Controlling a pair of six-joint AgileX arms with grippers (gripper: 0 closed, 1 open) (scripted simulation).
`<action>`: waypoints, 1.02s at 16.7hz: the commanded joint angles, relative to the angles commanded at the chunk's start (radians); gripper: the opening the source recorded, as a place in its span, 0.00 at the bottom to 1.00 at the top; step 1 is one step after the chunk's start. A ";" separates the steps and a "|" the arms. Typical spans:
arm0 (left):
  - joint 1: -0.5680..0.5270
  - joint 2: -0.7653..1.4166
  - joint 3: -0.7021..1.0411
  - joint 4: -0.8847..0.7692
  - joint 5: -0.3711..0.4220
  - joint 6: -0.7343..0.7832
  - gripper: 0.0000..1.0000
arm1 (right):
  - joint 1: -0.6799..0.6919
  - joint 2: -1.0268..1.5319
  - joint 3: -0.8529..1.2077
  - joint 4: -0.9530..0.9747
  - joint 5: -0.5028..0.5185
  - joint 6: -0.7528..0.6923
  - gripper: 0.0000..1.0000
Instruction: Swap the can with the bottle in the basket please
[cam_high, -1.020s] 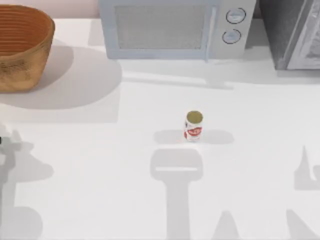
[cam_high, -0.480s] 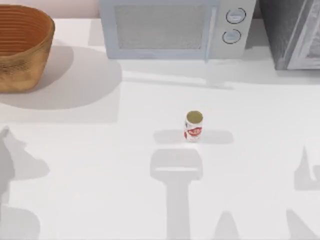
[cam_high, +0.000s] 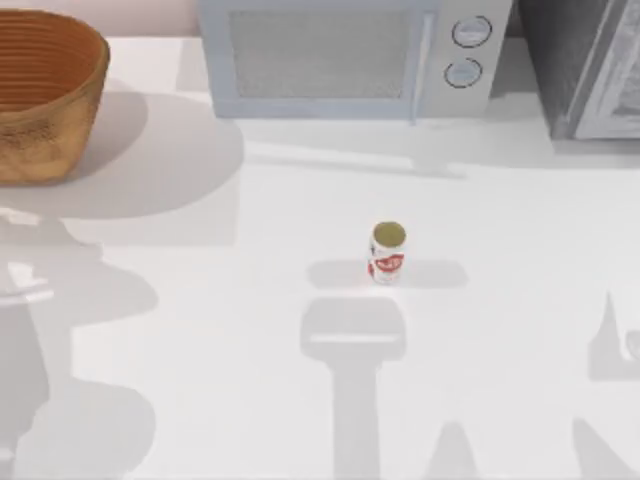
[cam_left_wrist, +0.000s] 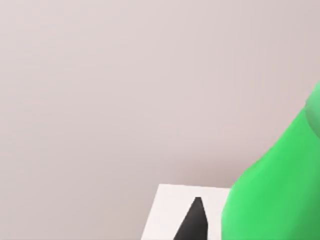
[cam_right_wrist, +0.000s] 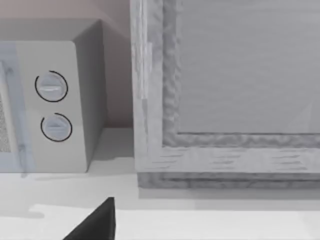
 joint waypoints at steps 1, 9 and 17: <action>-0.021 -0.018 0.048 -0.073 -0.011 -0.002 0.00 | 0.000 0.000 0.000 0.000 0.000 0.000 1.00; -0.237 -0.094 0.385 -0.607 -0.091 -0.021 0.00 | 0.000 0.000 0.000 0.000 0.000 0.000 1.00; -0.293 -0.098 0.453 -0.714 -0.107 -0.027 0.00 | 0.000 0.000 0.000 0.000 0.000 0.000 1.00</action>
